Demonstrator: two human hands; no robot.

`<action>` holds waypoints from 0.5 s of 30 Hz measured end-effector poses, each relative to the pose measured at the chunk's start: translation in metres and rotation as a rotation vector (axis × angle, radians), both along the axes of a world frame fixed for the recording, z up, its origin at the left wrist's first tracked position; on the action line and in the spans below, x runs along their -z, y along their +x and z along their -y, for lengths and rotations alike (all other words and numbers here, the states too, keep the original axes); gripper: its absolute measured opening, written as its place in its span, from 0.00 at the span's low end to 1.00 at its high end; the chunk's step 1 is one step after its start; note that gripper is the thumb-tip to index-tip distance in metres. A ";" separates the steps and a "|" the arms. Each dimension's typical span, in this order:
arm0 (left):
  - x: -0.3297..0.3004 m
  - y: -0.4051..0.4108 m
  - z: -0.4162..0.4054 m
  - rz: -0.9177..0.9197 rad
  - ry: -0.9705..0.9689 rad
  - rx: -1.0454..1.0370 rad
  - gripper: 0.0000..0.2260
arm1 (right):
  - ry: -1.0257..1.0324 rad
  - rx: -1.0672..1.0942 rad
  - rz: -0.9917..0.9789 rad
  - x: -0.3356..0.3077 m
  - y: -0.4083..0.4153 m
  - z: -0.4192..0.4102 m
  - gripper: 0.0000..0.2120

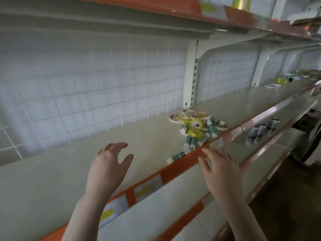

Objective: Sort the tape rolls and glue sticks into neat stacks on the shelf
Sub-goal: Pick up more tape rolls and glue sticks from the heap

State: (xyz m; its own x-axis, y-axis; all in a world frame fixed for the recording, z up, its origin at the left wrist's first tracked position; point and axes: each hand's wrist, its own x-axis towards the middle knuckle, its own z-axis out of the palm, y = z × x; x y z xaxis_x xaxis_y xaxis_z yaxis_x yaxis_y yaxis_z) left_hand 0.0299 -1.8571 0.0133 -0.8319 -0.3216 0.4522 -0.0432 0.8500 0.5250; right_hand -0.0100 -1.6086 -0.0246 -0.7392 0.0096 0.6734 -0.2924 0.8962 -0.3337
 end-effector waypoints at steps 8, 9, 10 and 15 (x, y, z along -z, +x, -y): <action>0.018 -0.081 -0.100 0.027 0.056 -0.144 0.15 | -0.036 -0.206 -0.140 0.011 -0.136 -0.081 0.07; 0.019 -0.088 -0.110 0.034 0.066 -0.172 0.15 | -0.028 -0.247 -0.150 0.012 -0.152 -0.089 0.07; 0.019 -0.095 -0.120 0.045 0.074 -0.197 0.15 | -0.022 -0.280 -0.152 0.012 -0.166 -0.096 0.07; 0.014 -0.116 -0.149 0.063 0.086 -0.325 0.14 | -0.017 -0.396 -0.077 0.010 -0.215 -0.111 0.11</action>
State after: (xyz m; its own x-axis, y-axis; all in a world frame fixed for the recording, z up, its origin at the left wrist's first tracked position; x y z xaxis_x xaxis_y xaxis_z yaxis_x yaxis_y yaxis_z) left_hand -0.0865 -1.7081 -0.0004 -0.7053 -0.6091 0.3627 -0.3390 0.7391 0.5821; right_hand -0.2255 -1.4975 -0.0350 -0.6356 -0.2541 0.7290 -0.6383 0.7041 -0.3111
